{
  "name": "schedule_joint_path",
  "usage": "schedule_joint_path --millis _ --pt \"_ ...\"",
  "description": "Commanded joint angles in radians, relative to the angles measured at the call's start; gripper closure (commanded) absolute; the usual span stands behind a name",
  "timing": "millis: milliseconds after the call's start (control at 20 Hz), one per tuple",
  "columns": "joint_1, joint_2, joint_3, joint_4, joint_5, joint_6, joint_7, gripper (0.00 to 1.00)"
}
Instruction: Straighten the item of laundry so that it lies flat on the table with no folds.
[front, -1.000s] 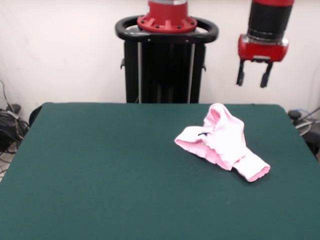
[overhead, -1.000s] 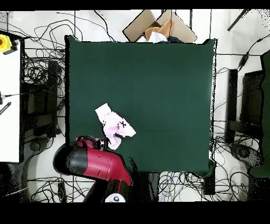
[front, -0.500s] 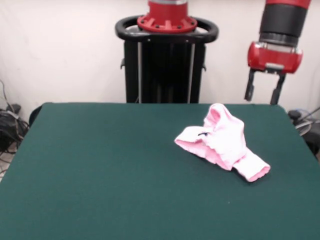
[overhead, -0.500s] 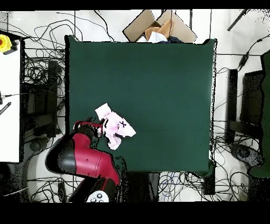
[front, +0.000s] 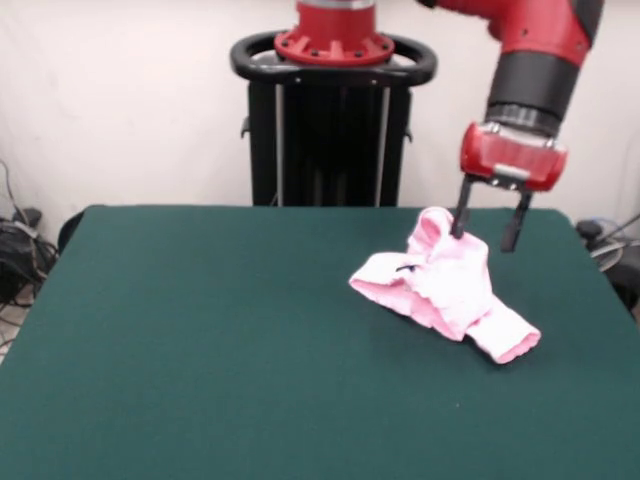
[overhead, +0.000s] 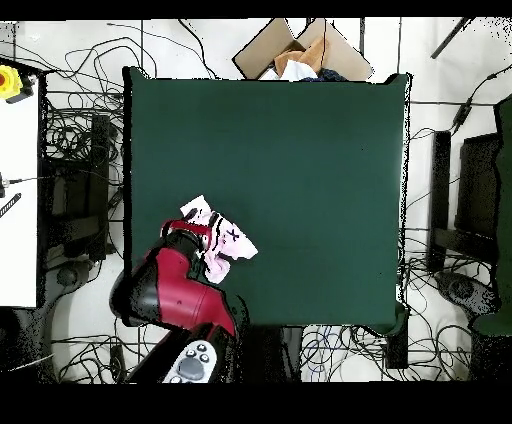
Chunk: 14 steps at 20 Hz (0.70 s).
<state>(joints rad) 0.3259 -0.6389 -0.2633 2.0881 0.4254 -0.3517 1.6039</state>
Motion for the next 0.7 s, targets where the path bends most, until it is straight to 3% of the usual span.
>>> schedule_joint_path --millis 50,500,700 --pt "-0.039 0.093 0.042 0.018 0.052 0.119 0.221 0.0" --pt "-0.16 0.251 0.178 -0.003 -0.053 0.015 0.275 0.0" --pt "-0.16 0.286 0.196 -0.002 -0.069 -0.105 0.346 0.0"
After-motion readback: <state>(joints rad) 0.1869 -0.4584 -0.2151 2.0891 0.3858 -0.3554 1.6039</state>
